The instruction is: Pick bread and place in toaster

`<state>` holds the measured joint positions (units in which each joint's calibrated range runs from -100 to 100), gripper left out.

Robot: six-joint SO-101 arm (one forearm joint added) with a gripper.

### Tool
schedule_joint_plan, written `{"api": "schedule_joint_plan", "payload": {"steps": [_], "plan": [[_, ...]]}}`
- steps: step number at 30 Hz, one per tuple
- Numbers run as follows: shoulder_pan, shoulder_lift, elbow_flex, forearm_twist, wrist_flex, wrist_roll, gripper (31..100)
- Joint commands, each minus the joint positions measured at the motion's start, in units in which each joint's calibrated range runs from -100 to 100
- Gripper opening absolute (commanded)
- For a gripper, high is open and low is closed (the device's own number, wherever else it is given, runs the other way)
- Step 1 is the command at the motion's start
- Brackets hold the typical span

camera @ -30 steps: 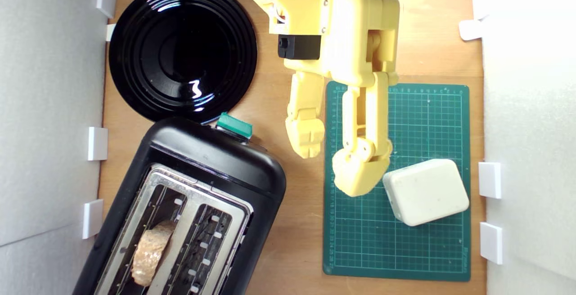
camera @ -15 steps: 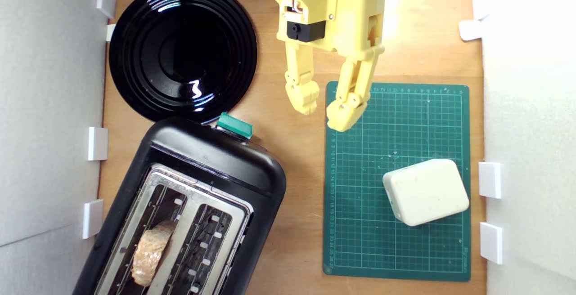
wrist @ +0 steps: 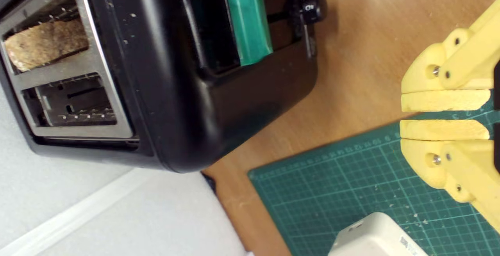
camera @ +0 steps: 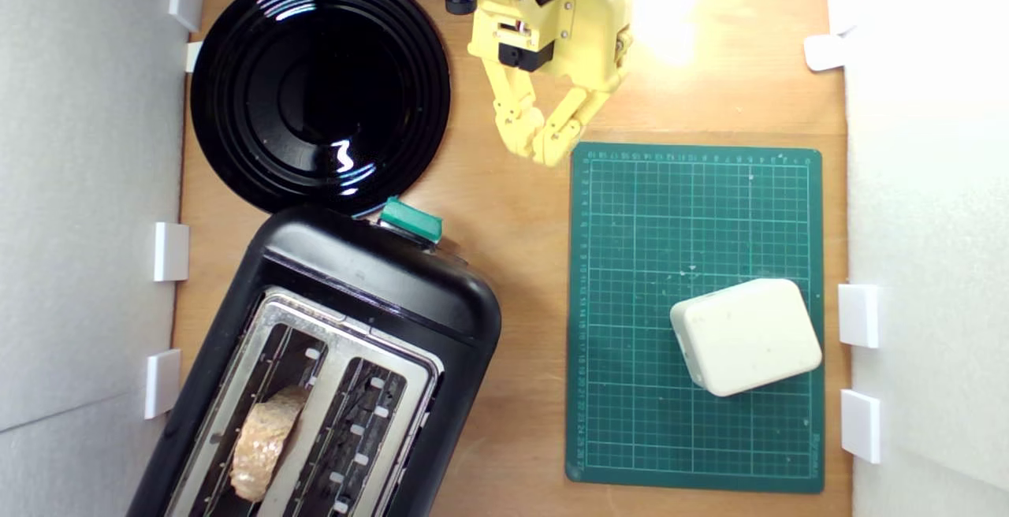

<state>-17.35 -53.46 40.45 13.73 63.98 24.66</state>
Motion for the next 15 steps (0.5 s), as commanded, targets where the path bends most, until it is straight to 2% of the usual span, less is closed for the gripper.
{"api": "schedule_joint_plan", "payload": {"steps": [1,6,15], "plan": [[-0.38,-5.60,4.89,-1.58,-0.59,2.00,45.5],[-0.38,-12.51,14.34,-1.40,-0.59,2.63,41.8],[0.18,-26.15,28.77,-1.03,-0.59,5.35,41.6]]}}
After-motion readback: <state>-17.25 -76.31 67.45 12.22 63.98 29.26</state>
